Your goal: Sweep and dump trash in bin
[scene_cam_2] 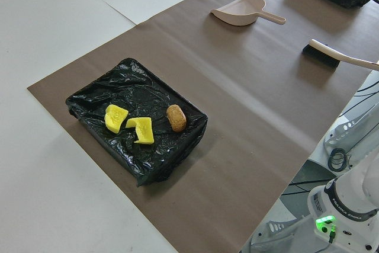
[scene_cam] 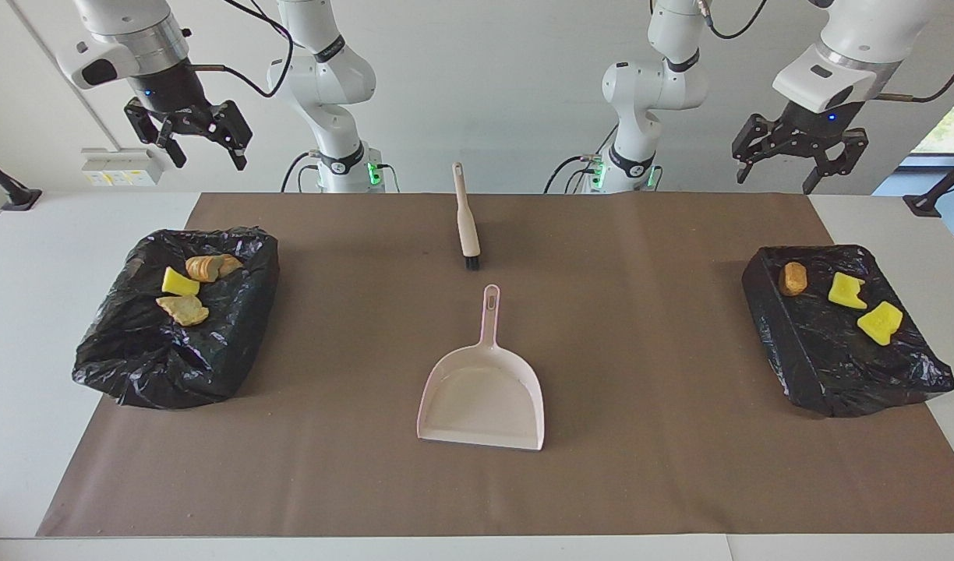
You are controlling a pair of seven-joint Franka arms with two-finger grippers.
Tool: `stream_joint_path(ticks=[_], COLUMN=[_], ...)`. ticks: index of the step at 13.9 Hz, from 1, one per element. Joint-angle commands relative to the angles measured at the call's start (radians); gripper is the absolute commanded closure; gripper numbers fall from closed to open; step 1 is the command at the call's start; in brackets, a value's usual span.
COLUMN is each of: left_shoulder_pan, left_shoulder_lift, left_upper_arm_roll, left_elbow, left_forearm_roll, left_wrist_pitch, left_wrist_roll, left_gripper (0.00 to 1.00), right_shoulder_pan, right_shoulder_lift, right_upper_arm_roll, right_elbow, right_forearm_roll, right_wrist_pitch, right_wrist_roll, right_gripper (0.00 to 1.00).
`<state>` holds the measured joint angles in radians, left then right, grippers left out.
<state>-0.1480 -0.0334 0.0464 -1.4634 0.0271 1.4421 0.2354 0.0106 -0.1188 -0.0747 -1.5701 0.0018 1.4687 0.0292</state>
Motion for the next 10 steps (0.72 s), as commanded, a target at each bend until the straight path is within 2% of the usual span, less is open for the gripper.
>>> stream_joint_path(ticks=[1, 10], left_shoulder_pan=[0.025, 0.031], left_shoulder_lift=[-0.036, -0.039], left_upper_arm_roll=[-0.011, -0.011], left_elbow=[-0.049, -0.063], left_forearm_roll=[-0.035, -0.036], left_wrist_pitch=[0.02, 0.014], left_wrist_roll=[-0.021, -0.08], left_gripper=[0.0, 0.0], right_shoulder_pan=[-0.006, -0.006], right_shoulder_lift=[-0.013, -0.012], right_upper_arm_roll=[0.004, 0.004], right_elbow=[-0.007, -0.005], right_forearm_roll=[0.018, 0.018], right_wrist_pitch=[-0.01, -0.005], right_wrist_roll=[-0.015, -0.011], right_gripper=[0.0, 0.0])
